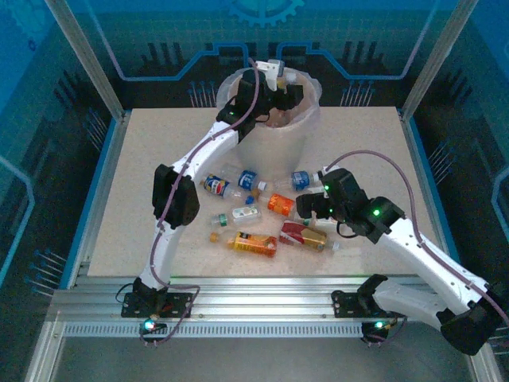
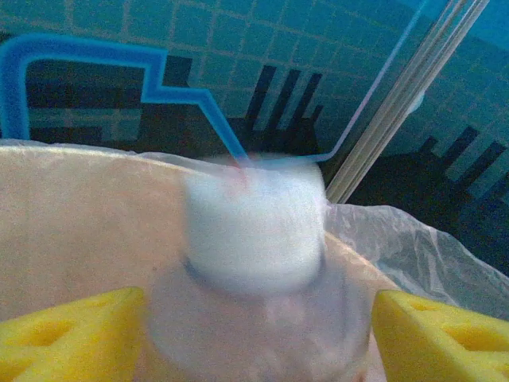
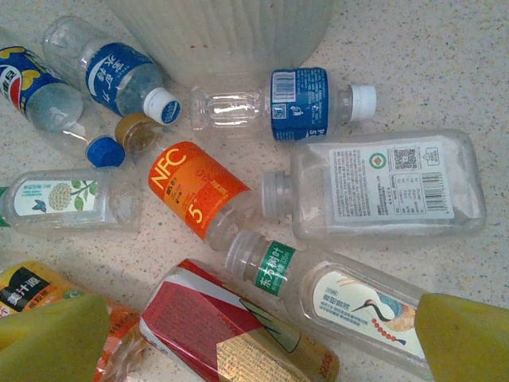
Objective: Put the plastic bottles in the bin
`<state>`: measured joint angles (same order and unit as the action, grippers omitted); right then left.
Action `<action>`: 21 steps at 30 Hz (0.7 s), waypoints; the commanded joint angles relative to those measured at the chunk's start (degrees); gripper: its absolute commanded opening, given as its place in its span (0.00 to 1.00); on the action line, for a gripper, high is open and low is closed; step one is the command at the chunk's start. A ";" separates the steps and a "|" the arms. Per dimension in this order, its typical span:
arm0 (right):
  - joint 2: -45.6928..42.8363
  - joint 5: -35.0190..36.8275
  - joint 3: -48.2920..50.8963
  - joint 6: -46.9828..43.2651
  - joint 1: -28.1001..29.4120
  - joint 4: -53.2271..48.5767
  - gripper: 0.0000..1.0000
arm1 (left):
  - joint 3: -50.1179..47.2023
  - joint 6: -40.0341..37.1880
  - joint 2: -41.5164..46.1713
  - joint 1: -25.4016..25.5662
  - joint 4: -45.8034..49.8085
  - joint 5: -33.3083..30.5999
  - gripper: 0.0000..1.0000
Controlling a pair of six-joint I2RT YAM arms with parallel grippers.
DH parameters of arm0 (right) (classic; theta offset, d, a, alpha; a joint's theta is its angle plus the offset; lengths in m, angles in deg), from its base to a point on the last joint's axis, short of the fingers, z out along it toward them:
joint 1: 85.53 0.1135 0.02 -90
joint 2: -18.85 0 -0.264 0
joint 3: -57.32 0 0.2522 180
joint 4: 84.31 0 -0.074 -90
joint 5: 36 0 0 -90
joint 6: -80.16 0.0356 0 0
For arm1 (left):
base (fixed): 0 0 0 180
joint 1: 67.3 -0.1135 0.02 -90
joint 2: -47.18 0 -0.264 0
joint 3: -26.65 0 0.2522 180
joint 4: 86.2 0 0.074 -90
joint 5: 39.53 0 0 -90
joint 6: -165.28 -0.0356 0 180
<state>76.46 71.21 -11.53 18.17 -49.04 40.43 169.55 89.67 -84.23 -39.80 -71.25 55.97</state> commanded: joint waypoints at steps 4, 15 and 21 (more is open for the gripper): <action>1.27 0.39 -2.54 -0.48 1.04 -0.01 1.00 | 3.69 -1.75 -0.45 0.28 0.91 1.36 0.91; 1.96 -1.60 -4.49 -5.82 3.00 -0.50 1.00 | 0.87 -2.24 10.43 0.35 3.35 -0.67 0.99; 4.23 -0.60 -6.84 -10.25 9.19 -1.55 1.00 | -12.97 -1.47 24.16 0.37 -1.64 -5.28 0.99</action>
<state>79.63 70.40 -15.94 11.55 -42.77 39.91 160.32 88.43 -68.60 -39.80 -68.58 54.18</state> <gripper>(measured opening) 0.996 0.990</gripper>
